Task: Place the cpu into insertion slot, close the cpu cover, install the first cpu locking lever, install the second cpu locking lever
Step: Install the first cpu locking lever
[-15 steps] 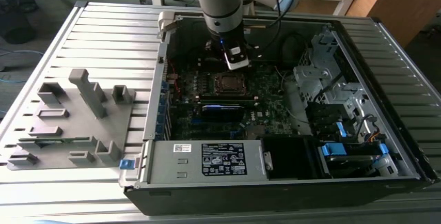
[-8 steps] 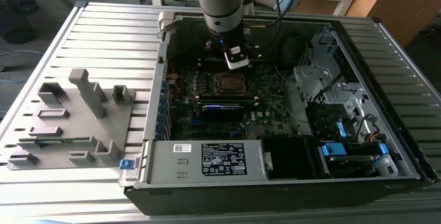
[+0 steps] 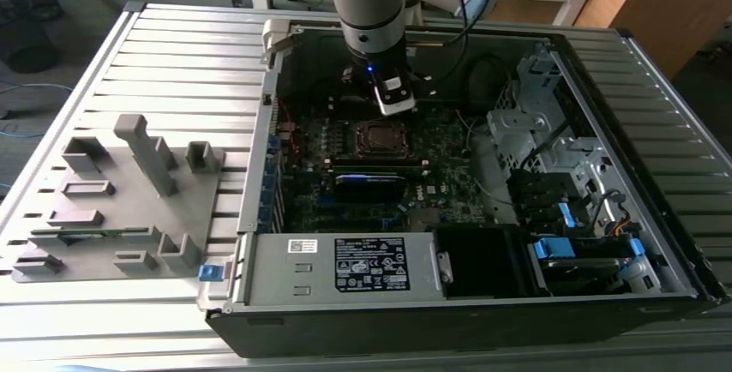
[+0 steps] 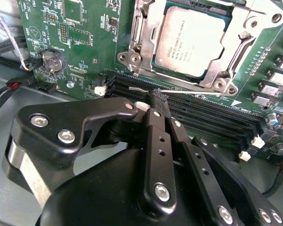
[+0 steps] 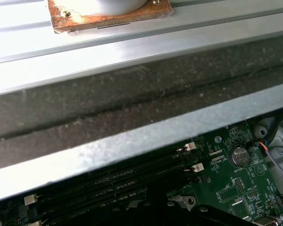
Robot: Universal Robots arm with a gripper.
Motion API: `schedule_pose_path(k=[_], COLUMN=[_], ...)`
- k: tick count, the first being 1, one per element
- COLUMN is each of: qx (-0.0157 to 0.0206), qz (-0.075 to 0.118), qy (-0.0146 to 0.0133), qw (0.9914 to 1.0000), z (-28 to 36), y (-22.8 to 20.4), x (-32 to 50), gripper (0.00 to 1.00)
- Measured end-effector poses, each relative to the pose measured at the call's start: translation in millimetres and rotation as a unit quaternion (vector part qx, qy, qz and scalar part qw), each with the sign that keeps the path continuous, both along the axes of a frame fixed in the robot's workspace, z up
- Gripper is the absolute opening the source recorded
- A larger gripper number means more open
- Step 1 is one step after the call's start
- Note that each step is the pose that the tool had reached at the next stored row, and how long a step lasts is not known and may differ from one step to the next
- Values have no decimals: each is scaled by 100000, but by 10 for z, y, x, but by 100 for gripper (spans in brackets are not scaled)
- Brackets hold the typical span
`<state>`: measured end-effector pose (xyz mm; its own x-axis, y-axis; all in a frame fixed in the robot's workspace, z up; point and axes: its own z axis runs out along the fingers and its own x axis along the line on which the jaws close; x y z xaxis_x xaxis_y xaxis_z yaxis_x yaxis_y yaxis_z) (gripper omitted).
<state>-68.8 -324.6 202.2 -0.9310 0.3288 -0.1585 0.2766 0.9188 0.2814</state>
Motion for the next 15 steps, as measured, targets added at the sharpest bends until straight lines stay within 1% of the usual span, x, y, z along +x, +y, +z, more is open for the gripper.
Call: schedule_pose_path(k=[3, 7, 15], qx=[-3, -61, -96], qz=[10, -3, 4], qy=[62, 70, 72], qw=[100000, 100000, 100000], z=[0, -2, -30], y=[1, 0, 0], x=[12, 20, 20], gripper=[11, 11, 11])
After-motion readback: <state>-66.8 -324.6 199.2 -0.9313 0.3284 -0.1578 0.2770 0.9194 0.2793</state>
